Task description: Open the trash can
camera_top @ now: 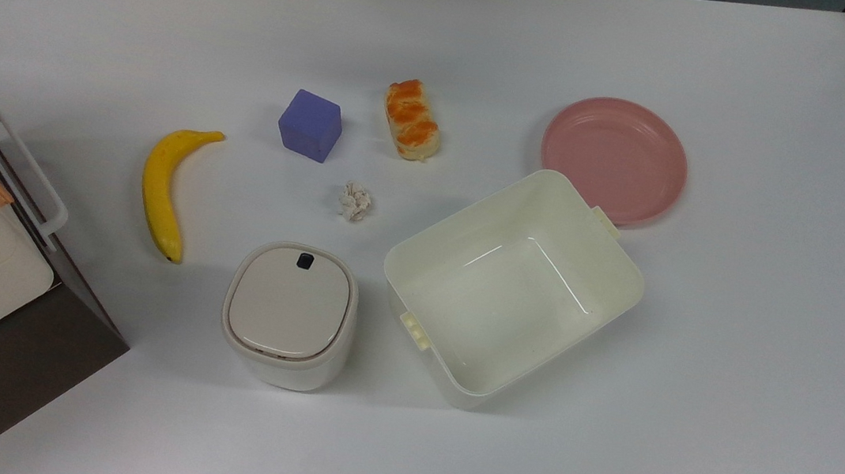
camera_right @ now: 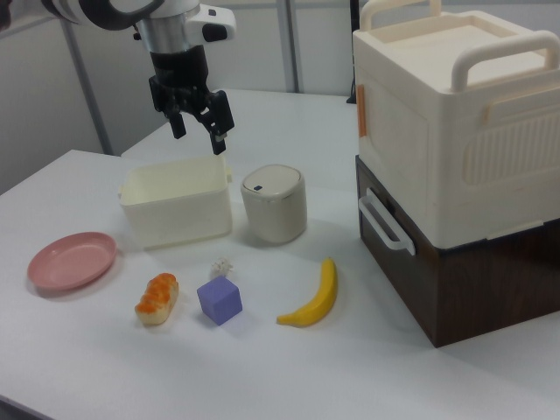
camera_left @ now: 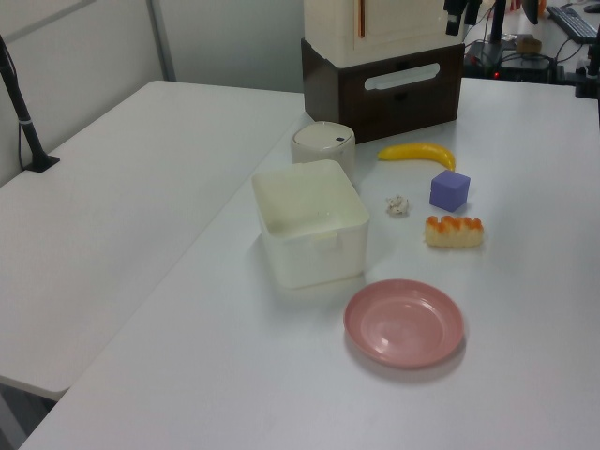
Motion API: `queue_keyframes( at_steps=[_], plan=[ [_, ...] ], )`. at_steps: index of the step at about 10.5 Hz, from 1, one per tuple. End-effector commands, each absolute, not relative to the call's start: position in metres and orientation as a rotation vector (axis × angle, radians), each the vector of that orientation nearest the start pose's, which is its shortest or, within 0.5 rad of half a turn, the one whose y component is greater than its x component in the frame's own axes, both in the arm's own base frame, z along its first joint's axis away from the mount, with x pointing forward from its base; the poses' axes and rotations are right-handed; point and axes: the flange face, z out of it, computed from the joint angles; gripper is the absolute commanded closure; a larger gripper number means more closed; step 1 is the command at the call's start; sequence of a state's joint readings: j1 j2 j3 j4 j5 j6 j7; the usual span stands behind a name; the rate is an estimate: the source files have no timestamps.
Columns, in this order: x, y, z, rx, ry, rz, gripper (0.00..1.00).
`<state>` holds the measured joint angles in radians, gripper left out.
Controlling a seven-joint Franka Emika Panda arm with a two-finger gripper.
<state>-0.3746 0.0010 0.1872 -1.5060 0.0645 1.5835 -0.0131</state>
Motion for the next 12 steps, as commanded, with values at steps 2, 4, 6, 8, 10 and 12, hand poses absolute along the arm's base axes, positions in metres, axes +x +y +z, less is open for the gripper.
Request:
queue_keyframes(
  at_steps=[2,4,6,8,10,12],
  plan=[
    [0.5427,-0.0983,0.6578,-3.073,0.286,-0.139,0.00],
    [0.5392,-0.1049,0.6608,-3.071,0.302,-0.144,0.00],
    [0.5365,-0.1033,0.6586,-3.071,0.291,-0.106,0.00],
    [0.5363,-0.1036,0.6577,-3.075,0.287,-0.101,0.00],
    [0.5370,-0.1040,0.6565,-3.079,0.257,-0.102,0.00],
    [0.5360,-0.1056,0.6577,-3.106,0.251,-0.100,0.00]
  ],
)
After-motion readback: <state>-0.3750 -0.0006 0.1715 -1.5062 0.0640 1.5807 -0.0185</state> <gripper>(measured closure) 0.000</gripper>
